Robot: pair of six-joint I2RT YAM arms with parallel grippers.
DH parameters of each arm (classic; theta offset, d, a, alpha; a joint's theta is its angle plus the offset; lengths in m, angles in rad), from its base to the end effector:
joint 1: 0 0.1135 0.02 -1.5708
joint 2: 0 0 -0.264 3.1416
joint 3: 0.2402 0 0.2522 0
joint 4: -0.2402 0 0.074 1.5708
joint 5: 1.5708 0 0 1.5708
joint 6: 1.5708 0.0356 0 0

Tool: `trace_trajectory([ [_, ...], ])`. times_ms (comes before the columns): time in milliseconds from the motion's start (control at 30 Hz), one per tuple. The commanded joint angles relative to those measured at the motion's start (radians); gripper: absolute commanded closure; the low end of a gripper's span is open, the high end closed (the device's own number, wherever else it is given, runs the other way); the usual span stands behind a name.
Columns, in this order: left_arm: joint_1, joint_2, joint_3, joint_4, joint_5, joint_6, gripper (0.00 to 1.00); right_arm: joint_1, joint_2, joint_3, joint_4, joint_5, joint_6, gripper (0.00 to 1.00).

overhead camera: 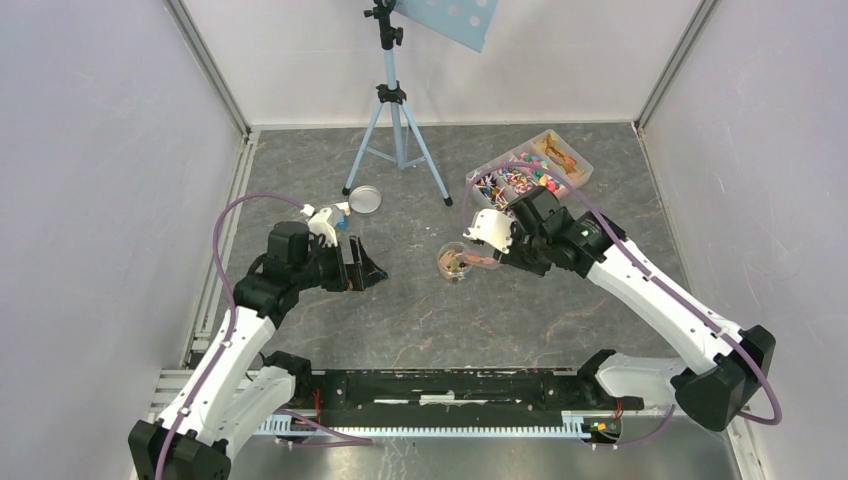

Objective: Pack the candies
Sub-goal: Place the fake candies in the packing bottle.

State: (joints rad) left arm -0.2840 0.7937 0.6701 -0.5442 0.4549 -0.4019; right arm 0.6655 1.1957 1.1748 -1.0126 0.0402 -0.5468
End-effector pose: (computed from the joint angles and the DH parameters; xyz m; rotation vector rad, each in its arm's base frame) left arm 0.1574 -0.0623 0.2654 0.1217 2.3016 -0.8727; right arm 0.1783 0.1381 0.3199 -1.4711 2.1474 -0.0097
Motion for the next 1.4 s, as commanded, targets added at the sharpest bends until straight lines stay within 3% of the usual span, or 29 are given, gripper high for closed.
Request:
trace_trajectory([
  [0, -0.004, -0.016, 0.001, 0.023, 0.005, 0.037, 0.0, 0.032, 0.023, 0.071, -0.045, 0.063, 0.031, 1.0],
  [767, -0.004, -0.019, 0.002, 0.02, -0.007, 0.037, 0.0, 0.082, 0.027, 0.129, -0.092, 0.151, 0.058, 1.0],
  [1133, -0.004, -0.023, 0.002, 0.018, -0.005, 0.037, 0.0, 0.075, 0.007, 0.151, 0.021, 0.244, 0.054, 1.0],
  [1367, -0.006, -0.028, 0.003, 0.018, -0.005, 0.037, 0.0, -0.074, 0.106, 0.264, 0.079, 0.274, -0.029, 1.0],
])
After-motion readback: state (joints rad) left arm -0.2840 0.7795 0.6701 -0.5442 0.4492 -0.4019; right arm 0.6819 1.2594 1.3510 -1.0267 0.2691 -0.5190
